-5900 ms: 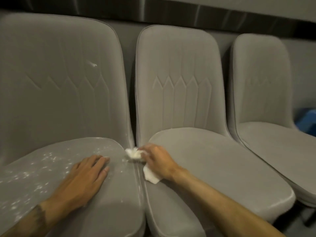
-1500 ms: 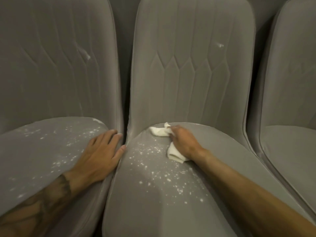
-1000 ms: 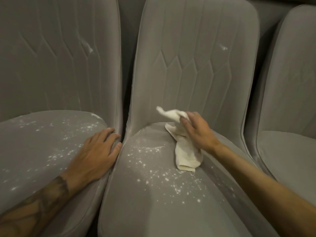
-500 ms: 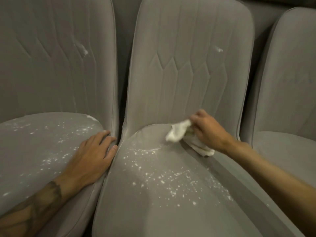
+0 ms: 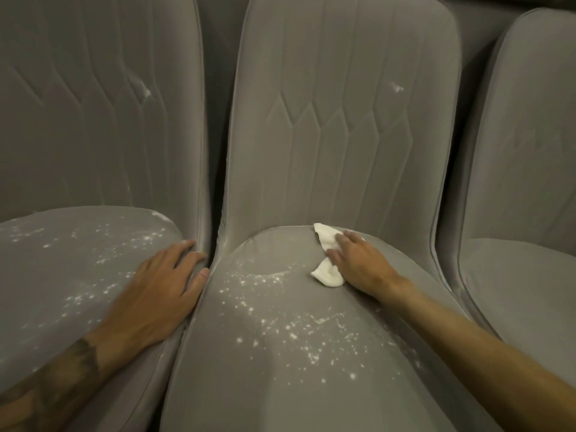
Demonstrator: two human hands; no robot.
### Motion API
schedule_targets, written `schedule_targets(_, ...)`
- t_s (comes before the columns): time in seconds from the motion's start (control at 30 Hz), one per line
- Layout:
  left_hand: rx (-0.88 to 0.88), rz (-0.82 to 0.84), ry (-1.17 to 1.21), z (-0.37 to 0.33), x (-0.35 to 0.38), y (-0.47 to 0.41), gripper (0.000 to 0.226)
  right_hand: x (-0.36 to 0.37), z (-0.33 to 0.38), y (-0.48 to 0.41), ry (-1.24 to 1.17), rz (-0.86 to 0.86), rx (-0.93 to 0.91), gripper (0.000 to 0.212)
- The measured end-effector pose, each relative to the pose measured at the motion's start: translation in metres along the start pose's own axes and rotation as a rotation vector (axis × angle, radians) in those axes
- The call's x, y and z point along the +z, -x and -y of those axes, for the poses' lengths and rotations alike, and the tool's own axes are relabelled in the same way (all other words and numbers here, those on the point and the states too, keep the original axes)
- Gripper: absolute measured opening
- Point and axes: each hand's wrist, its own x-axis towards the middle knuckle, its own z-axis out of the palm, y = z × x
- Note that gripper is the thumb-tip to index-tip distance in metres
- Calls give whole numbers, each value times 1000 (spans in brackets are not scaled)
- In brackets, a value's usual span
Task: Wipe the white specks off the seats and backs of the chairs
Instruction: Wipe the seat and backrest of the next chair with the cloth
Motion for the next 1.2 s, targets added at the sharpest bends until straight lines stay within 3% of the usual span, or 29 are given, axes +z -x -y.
schedule_targets(0.13, 18, -12, -14, 2, 2, 1, 60, 11, 24, -2, -68, -94, 0, 37)
schedule_targets(0.3, 27, -1, -38, 4, 1, 1, 59, 21, 53, 8, -75, 18, -277, 49)
schedule_targets(0.4, 30, -4, -39, 2, 0, 1, 61, 13, 21, 7, 41, 4, -92, 45)
schedule_targets(0.5, 25, -3, -40, 1, 0, 1, 62, 11, 19, -3, -34, -14, 49, 41)
schedule_targets(0.67, 9, -6, -30, 1, 1, 0, 61, 29, 65, -7, -61, -62, -97, 42)
schedule_targets(0.8, 24, -15, -35, 2, 2, 0, 56, 22, 43, 16, -52, -22, -268, 42)
schedule_targets(1.0, 34, -27, -26, 4, 5, 0, 50, 12, 35, -22, -27, -49, -84, 34)
schedule_targets(1.2, 30, -25, -31, 4, 4, 0, 54, 20, 54, 7, -182, 42, -426, 22)
